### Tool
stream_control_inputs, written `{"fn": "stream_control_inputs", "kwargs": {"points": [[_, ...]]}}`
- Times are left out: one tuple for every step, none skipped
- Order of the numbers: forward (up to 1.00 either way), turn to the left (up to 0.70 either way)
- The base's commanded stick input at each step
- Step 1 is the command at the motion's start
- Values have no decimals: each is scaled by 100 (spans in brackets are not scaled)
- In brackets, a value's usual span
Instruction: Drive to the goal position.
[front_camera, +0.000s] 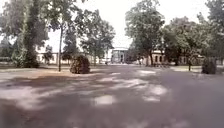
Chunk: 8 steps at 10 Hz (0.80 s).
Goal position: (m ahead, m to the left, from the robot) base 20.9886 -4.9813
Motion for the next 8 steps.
{"fn": "stream_control_inputs", "kwargs": {"points": [[70, 0], [70, 0], [70, 0], [70, 0], [70, 0], [70, 0], [70, 0], [70, 0]]}}
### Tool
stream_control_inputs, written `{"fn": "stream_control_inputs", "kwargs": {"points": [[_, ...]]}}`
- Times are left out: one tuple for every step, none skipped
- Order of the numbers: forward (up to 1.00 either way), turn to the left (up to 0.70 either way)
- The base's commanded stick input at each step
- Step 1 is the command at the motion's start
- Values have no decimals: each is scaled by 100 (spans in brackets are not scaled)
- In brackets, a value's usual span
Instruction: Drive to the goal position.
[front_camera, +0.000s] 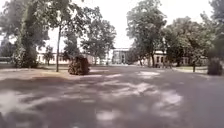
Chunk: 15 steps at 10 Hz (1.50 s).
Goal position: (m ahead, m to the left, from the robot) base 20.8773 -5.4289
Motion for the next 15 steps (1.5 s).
{"fn": "stream_control_inputs", "kwargs": {"points": [[70, 0], [70, 0], [70, 0], [70, 0], [70, 0], [70, 0], [70, 0], [70, 0], [70, 0], [70, -6], [70, -21], [70, -35], [70, -35], [70, -34], [70, -28]]}}
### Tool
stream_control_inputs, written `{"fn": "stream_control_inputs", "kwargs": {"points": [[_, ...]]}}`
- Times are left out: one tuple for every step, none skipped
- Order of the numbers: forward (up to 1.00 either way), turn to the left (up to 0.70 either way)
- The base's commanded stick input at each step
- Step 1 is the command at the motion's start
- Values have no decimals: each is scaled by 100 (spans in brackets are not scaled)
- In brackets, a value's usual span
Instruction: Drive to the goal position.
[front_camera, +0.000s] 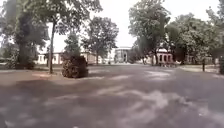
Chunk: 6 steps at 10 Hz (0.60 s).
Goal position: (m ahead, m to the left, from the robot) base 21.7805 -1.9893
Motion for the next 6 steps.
{"fn": "stream_control_inputs", "kwargs": {"points": [[70, -16], [70, 0], [70, 0], [70, 0], [70, 0], [70, 0]]}}
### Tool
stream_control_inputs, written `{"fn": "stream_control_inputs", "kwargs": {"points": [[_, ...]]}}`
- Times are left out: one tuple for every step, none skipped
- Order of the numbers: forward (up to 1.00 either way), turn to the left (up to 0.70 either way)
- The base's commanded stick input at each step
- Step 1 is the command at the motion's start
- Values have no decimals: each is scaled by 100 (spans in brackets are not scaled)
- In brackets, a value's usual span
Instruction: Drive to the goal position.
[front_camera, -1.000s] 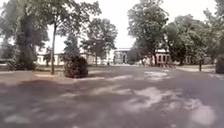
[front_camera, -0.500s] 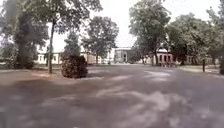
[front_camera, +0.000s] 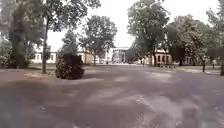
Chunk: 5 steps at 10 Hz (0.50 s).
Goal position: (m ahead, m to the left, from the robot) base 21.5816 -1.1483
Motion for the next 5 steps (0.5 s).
{"fn": "stream_control_inputs", "kwargs": {"points": [[70, 0], [70, 0], [70, 0], [70, 0], [70, 0]]}}
